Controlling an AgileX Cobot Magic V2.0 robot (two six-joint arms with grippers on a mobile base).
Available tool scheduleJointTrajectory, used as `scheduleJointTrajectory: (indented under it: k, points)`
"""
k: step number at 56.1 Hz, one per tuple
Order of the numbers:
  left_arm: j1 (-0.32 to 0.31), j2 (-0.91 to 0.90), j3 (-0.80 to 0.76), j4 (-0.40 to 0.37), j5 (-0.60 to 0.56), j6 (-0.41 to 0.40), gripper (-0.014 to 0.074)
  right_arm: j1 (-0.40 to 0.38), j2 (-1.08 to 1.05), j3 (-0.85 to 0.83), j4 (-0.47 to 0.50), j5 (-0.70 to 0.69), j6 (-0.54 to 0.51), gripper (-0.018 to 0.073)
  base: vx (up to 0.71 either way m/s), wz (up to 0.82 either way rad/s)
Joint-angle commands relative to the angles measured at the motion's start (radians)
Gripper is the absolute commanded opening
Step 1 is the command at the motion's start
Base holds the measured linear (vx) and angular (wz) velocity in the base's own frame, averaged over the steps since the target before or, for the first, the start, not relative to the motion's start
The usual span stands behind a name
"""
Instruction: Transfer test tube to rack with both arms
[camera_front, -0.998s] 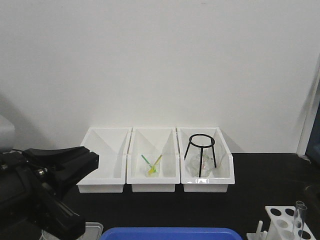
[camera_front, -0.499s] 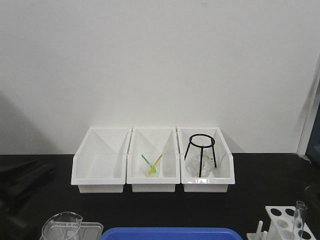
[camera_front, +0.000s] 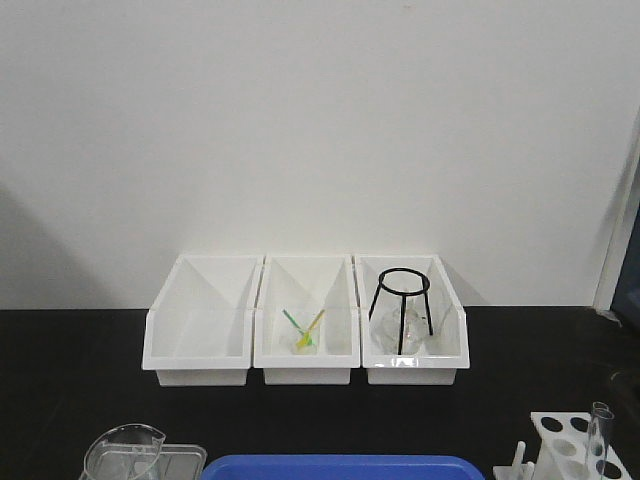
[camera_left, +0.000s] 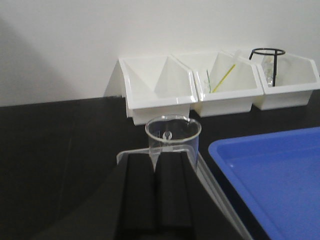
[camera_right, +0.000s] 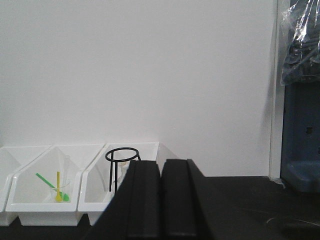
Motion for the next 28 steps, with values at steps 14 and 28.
scheduleJointTrajectory:
  k: [14, 28]
  points:
    - [0.004, -0.090, -0.009, 0.000, 0.015, -0.008, -0.0006, -0.006, 0.001, -0.028, 0.006, -0.059, -0.003, -0.0011, 0.00, 0.00]
    - [0.004, -0.090, -0.009, 0.000, 0.015, -0.008, -0.0006, -0.006, 0.001, -0.028, 0.006, -0.059, -0.002, -0.0011, 0.00, 0.00]
